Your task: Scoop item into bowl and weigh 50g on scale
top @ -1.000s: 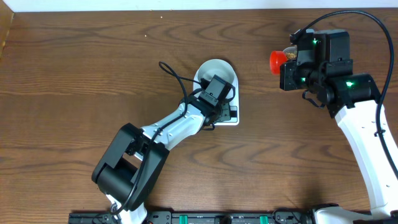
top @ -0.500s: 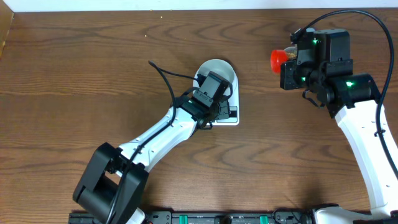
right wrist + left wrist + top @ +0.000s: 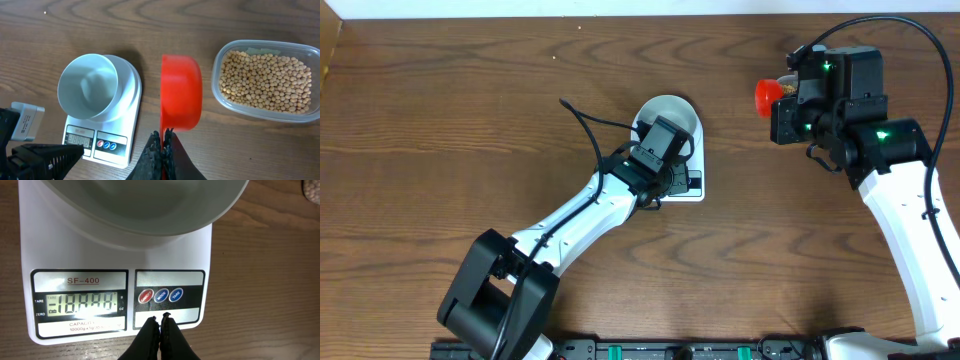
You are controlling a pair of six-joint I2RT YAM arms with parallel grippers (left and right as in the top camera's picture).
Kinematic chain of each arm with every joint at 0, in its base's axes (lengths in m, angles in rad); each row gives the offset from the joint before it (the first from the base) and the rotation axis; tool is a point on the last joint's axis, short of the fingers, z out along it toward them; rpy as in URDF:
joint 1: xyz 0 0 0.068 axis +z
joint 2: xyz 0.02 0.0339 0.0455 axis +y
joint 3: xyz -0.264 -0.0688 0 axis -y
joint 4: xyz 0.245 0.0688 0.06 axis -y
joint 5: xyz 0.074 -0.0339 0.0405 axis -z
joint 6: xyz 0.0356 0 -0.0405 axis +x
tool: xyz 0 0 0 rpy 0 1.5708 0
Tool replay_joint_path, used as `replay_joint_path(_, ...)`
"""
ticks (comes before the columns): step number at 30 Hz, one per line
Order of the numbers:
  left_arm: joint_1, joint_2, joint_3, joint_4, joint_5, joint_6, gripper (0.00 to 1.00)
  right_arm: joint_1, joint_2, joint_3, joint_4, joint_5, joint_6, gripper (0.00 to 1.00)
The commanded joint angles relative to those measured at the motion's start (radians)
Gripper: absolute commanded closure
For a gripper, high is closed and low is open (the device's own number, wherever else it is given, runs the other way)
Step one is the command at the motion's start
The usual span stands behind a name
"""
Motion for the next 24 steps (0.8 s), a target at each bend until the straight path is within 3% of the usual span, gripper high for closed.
replay_joint_path(1,-0.003,-0.013,-0.006,-0.006,-0.003,0.01,0.93,-0.005,-0.018,0.024,-0.001,0.006,-0.013,0.99)
replay_joint_path(5,-0.003,-0.013,-0.006,-0.028,-0.002,0.023,0.93,-0.005,-0.018,0.024,-0.003,0.006,-0.013,0.99)
replay_joint_path(15,0.002,-0.114,-0.006,-0.161,-0.003,0.472,0.93,-0.005,-0.018,0.024,-0.016,0.006,-0.013,0.99)
replay_joint_path(24,0.03,-0.299,-0.006,-0.262,-0.006,0.633,0.92,-0.005,-0.018,0.024,-0.015,0.007,-0.013,0.99)
